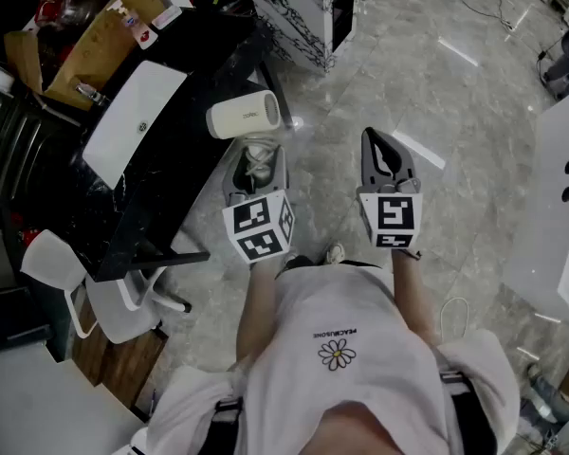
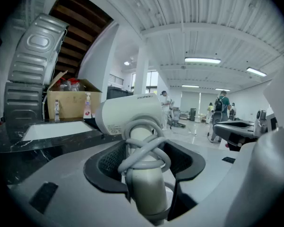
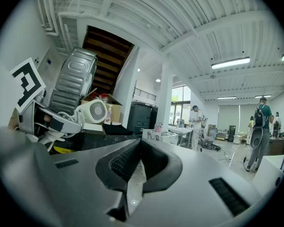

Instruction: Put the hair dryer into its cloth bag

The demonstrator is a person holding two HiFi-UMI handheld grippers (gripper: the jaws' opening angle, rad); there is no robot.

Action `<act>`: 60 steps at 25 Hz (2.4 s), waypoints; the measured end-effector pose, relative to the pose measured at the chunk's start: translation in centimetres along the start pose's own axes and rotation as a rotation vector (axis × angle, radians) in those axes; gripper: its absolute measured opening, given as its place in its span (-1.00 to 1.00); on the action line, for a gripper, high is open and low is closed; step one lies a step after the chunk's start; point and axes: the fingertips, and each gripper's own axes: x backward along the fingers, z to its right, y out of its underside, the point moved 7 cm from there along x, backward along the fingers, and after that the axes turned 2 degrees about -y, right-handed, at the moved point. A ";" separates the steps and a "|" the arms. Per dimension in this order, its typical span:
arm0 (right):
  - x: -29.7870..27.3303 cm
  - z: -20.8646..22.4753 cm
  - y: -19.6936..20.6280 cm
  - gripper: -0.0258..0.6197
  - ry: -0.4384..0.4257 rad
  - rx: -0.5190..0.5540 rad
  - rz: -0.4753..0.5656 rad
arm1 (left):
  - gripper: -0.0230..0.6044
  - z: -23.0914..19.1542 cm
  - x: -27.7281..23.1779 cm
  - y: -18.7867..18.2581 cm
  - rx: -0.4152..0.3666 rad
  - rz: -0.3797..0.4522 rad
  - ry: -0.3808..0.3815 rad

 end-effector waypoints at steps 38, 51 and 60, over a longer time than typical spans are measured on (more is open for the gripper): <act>-11.7 6.2 2.3 -0.89 -0.115 0.039 0.034 | -0.10 0.3 -12.8 -4.9 0.042 0.156 -0.021; -33.7 11.1 -2.5 -0.89 -0.316 0.192 0.056 | -0.10 -3.7 -30.0 -13.9 0.073 0.183 -0.127; -46.3 8.9 -11.0 -0.89 -0.665 0.199 0.297 | -0.10 -9.4 -35.7 -18.4 0.080 0.220 -0.324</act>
